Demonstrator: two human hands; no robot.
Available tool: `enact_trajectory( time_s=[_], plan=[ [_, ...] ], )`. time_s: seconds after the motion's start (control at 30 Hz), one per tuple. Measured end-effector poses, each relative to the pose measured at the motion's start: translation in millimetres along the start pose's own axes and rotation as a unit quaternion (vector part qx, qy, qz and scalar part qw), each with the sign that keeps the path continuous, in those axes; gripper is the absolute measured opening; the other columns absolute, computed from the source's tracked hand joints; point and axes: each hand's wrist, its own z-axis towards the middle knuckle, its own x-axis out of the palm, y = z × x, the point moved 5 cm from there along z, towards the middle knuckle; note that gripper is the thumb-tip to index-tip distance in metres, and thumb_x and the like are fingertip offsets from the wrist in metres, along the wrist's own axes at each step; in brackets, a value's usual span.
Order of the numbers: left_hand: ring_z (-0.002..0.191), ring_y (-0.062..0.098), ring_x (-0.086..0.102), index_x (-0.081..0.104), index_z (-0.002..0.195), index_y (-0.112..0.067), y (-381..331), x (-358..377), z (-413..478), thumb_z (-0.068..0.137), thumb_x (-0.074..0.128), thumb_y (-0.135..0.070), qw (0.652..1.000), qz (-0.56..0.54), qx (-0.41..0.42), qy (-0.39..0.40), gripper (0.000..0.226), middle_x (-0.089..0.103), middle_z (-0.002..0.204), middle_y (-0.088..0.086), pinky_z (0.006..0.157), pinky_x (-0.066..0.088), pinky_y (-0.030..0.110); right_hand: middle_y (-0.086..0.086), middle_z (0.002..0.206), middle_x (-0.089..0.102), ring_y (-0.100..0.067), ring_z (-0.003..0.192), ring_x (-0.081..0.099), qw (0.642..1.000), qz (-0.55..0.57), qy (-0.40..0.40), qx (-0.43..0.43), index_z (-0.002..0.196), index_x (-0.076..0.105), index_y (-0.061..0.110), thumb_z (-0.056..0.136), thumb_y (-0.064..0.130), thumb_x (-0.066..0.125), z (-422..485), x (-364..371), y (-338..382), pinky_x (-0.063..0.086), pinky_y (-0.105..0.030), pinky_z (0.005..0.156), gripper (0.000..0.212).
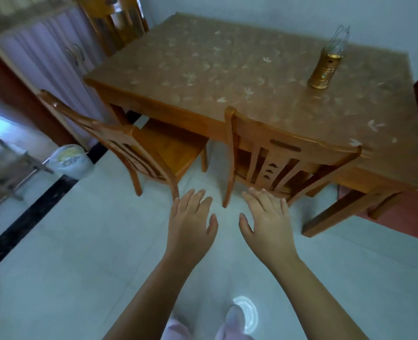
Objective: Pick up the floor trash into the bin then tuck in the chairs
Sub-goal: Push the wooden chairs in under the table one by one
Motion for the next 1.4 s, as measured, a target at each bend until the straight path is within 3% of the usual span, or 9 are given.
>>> enact_trajectory(
  time_s=[0.13,0.23,0.33,0.4,0.5,0.63,0.87,1.1,1.4],
  plan=[
    [0.110,0.031,0.059,0.069,0.101,-0.005,40.4,-27.2,-17.7,0.085,0.042,-0.032,0.999,-0.011,-0.020,-0.030,0.041,0.067,0.113,0.014,0.090,0.049,0.048,-0.010,0.116,0.065,-0.031,0.112,0.058,1.000,0.004,0.015,-0.026,0.112,0.065,0.011,0.074,0.020,0.073,4.9,7.9,58.9,0.034,-0.058,0.096,0.040],
    [0.109,0.031,0.060,0.069,0.105,-0.006,84.1,-52.9,-34.2,0.084,0.041,-0.032,0.998,0.001,-0.031,-0.053,0.044,0.067,0.113,0.013,0.091,0.046,0.045,-0.008,0.112,0.066,-0.031,0.108,0.060,0.998,0.021,0.025,-0.049,0.109,0.066,0.010,0.076,0.026,0.058,10.0,18.0,119.7,0.040,-0.059,0.091,0.037],
    [0.108,0.031,0.061,0.068,0.106,-0.005,145.2,-80.5,-56.0,0.081,0.052,-0.025,0.996,0.022,-0.046,-0.079,0.036,0.067,0.112,0.013,0.091,0.045,0.045,-0.009,0.112,0.066,-0.030,0.108,0.060,0.996,0.021,0.035,-0.073,0.109,0.065,0.010,0.077,0.028,0.053,11.8,33.1,184.3,0.040,-0.059,0.091,0.038],
    [0.109,0.031,0.060,0.068,0.107,-0.005,190.5,-95.8,-72.3,0.081,0.053,-0.025,0.994,0.032,-0.061,-0.090,0.036,0.067,0.113,0.014,0.091,0.045,0.045,-0.009,0.126,0.059,-0.029,0.120,0.051,0.995,0.028,0.050,-0.076,0.120,0.059,0.011,0.084,0.025,0.057,13.5,45.1,224.7,0.030,-0.055,0.102,0.039],
    [0.110,0.033,0.059,0.068,0.107,-0.004,253.1,-112.8,-90.8,0.083,0.041,-0.029,0.991,0.041,-0.089,-0.091,0.044,0.066,0.114,0.015,0.092,0.045,0.047,0.000,0.146,0.038,-0.020,0.138,0.026,0.992,0.039,0.086,-0.089,0.139,0.039,0.020,0.093,0.032,0.046,18.3,64.1,280.2,0.008,-0.044,0.113,0.048],
    [0.108,0.034,0.060,0.067,0.106,-0.003,306.0,-127.5,-96.1,0.082,0.040,-0.027,0.988,0.042,-0.112,-0.097,0.044,0.066,0.113,0.015,0.091,0.045,0.046,0.002,0.148,0.034,-0.017,0.139,0.023,0.989,0.056,0.096,-0.095,0.141,0.035,0.022,0.094,0.034,0.045,26.4,81.5,333.0,0.005,-0.040,0.113,0.050],
    [0.108,0.033,0.060,0.068,0.106,-0.005,351.7,-125.3,-51.4,0.081,0.041,-0.029,0.991,0.034,-0.101,-0.083,0.043,0.066,0.113,0.014,0.090,0.046,0.048,-0.004,0.144,0.041,-0.023,0.137,0.030,0.992,0.048,0.086,-0.076,0.138,0.042,0.016,0.091,0.030,0.052,72.8,105.6,358.8,0.009,-0.041,0.111,0.049],
    [0.110,0.030,0.059,0.067,0.109,-0.006,394.5,-132.5,45.1,0.081,0.044,-0.027,0.994,0.046,-0.062,-0.082,0.042,0.065,0.116,0.012,0.094,0.043,0.046,-0.008,0.142,0.044,-0.027,0.135,0.033,0.995,0.064,0.048,-0.054,0.135,0.045,0.012,0.089,0.026,0.056,177.5,127.6,362.4,0.015,-0.049,0.111,0.050],
    [0.113,0.030,0.057,0.066,0.110,-0.006,429.7,-124.6,163.0,0.080,0.041,-0.032,0.998,0.060,-0.030,-0.009,0.047,0.064,0.119,0.012,0.094,0.043,0.046,0.003,0.151,0.027,-0.018,0.141,0.017,0.994,0.031,0.106,-0.007,0.144,0.029,0.024,0.093,0.041,0.043,277.9,161.7,352.0,0.003,-0.042,0.114,0.055]
  ],
)
